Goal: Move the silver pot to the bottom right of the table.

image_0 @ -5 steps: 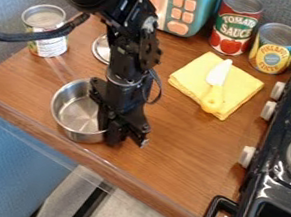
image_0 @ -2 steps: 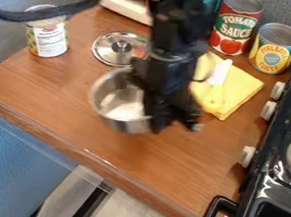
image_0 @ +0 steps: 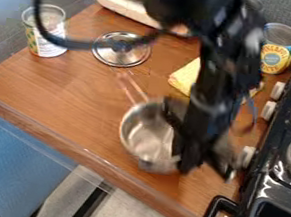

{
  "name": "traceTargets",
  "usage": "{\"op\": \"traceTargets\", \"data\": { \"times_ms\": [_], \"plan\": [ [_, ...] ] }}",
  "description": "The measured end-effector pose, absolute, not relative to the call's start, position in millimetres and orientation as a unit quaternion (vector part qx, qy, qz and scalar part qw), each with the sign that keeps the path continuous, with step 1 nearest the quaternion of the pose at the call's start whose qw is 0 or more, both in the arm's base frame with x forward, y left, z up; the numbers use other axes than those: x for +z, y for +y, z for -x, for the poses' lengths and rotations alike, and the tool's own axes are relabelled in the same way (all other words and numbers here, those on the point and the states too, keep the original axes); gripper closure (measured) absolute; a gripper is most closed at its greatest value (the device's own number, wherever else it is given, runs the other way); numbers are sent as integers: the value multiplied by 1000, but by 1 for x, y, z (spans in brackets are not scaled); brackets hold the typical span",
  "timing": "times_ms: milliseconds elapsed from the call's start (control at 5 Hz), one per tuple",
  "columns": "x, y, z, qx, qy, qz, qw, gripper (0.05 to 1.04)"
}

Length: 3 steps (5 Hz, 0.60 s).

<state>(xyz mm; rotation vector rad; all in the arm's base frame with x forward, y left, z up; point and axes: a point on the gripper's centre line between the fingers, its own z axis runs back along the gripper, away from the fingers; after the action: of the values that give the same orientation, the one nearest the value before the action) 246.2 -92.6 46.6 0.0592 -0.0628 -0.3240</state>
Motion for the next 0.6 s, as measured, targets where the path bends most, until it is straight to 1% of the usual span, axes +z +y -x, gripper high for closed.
{"op": "traceTargets", "data": {
  "times_ms": [200,400,600],
  "plan": [
    [32,-104,-243,-162,-23,-34,986,1006],
    [23,-109,-243,-156,-16,-40,987,975],
    [24,-109,-243,-150,-16,-39,988,793]
  ]
}}
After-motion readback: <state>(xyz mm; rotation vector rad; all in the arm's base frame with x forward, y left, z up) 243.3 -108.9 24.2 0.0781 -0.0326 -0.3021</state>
